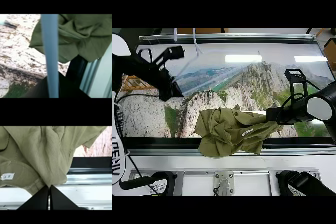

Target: Fold the clothes and pants, and hang the long-sleeved shirts on hangers.

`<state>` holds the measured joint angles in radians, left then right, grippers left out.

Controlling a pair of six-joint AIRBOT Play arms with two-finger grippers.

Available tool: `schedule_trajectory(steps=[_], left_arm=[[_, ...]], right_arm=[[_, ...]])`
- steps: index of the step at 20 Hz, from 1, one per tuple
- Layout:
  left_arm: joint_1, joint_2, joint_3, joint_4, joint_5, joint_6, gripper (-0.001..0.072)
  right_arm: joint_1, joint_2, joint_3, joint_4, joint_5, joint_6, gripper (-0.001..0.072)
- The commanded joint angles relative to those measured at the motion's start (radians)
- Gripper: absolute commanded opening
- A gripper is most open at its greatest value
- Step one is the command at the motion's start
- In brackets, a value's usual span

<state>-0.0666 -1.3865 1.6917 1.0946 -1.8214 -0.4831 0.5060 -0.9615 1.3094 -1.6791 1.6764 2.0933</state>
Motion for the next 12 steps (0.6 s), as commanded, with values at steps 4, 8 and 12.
schedule_trajectory(steps=[4,8,12], left_arm=[[0.097,0.215,-0.358,-0.016,0.009,0.279,0.0009],[0.143,0.292,-0.531,-0.017,0.029,0.330,0.0008],[0.135,0.340,-0.686,-0.024,0.094,0.383,0.0009]], right_arm=[[0.000,-0.001,0.001,0.000,0.000,0.000,0.0014],[0.000,-0.001,0.001,0.001,0.000,0.000,0.0014],[0.000,-0.001,0.001,0.001,-0.001,0.000,0.0014]])
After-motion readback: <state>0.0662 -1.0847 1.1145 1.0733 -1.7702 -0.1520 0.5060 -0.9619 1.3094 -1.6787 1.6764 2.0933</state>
